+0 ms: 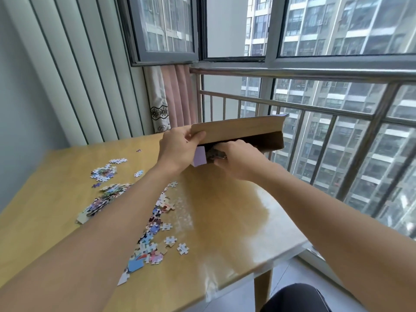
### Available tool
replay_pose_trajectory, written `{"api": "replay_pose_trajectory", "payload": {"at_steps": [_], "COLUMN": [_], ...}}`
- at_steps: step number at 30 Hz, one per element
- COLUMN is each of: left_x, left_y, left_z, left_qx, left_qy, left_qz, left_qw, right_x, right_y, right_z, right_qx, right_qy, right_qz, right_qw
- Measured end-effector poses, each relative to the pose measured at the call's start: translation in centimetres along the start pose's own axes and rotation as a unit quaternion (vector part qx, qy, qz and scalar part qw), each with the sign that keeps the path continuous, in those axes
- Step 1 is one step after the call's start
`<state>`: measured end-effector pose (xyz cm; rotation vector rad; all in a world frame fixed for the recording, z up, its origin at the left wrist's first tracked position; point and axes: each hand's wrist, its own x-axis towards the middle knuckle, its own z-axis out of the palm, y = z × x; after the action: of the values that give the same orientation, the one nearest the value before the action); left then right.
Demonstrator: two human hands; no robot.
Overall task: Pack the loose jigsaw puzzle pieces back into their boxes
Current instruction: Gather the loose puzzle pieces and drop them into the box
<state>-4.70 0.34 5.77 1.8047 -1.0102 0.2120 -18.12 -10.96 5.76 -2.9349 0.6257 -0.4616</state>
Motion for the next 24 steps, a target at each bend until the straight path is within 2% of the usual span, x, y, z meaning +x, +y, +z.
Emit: {"api": "replay_pose_trajectory", "payload": {"at_steps": [2, 5, 8, 12, 16, 19, 21, 24], "left_x": [0.2, -0.1, -0.7, -1.8, -3.6, -5.5, -6.1, -5.8], "left_y": [-0.1, -0.2, -0.5, -1.7, -3.4, -4.6, -4.9, -6.3], "left_z": [-0.2, -0.2, 0.0, 0.1, 0.5, 0.1, -0.8, -4.4], "left_qx": [0.007, 0.009, -0.001, 0.015, -0.01, 0.022, 0.05, 0.076], "left_qy": [-0.001, -0.011, -0.021, -0.069, -0.169, -0.237, -0.307, -0.374], "left_qz": [0.002, 0.001, -0.004, -0.033, -0.076, -0.091, -0.087, -0.07], "left_qw": [1.0, 1.0, 1.0, 0.997, 0.983, 0.967, 0.946, 0.922], "right_x": [-0.1, 0.1, -0.1, -1.1, -1.0, 1.3, 3.0, 5.4], "right_y": [0.4, 1.2, 1.1, -1.5, -3.9, -5.0, -5.3, -6.4], "right_z": [0.2, 0.4, -0.1, -3.0, -5.3, -3.3, -1.3, 1.8], "right_qx": [-0.021, -0.025, -0.059, 0.01, 0.151, 0.178, 0.185, 0.206], "right_qy": [-0.031, -0.133, -0.18, -0.172, -0.127, -0.107, -0.1, -0.102], "right_qz": [-0.029, 0.008, -0.007, -0.08, -0.074, -0.057, -0.036, -0.03], "right_qw": [0.999, 0.991, 0.982, 0.982, 0.977, 0.977, 0.977, 0.973]}}
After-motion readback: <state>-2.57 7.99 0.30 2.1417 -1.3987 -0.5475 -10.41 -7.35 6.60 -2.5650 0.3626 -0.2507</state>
